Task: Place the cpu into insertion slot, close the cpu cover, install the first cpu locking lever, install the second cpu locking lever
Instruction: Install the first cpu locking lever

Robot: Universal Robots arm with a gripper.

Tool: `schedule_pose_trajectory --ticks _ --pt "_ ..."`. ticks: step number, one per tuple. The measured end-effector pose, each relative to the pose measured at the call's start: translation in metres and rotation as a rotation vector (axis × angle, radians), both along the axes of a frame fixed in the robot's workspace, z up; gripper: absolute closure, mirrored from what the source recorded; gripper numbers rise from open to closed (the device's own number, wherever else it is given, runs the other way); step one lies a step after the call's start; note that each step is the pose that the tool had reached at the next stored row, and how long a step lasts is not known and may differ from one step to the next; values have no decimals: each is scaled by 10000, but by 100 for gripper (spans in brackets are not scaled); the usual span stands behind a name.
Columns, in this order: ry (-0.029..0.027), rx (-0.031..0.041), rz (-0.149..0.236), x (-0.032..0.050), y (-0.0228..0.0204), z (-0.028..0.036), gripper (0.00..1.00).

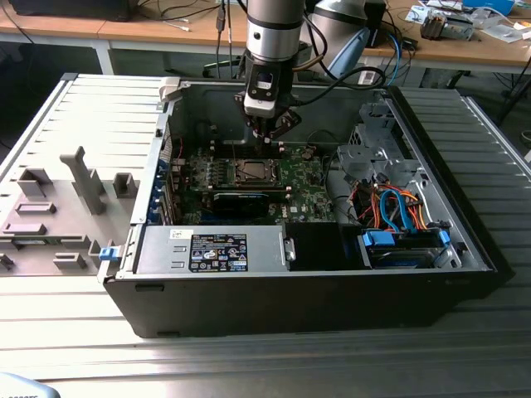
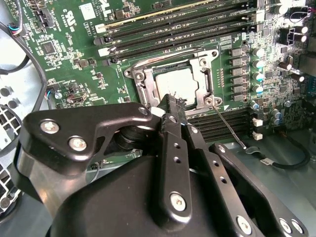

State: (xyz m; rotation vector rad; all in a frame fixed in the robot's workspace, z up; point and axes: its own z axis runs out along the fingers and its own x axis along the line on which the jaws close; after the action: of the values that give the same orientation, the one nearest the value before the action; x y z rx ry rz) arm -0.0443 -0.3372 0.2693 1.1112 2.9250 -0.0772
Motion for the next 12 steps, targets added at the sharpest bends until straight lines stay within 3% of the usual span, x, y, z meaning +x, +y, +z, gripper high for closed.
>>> schedule_pose_trajectory --ticks 12 --pt "0 1 159 0 0 0 89"
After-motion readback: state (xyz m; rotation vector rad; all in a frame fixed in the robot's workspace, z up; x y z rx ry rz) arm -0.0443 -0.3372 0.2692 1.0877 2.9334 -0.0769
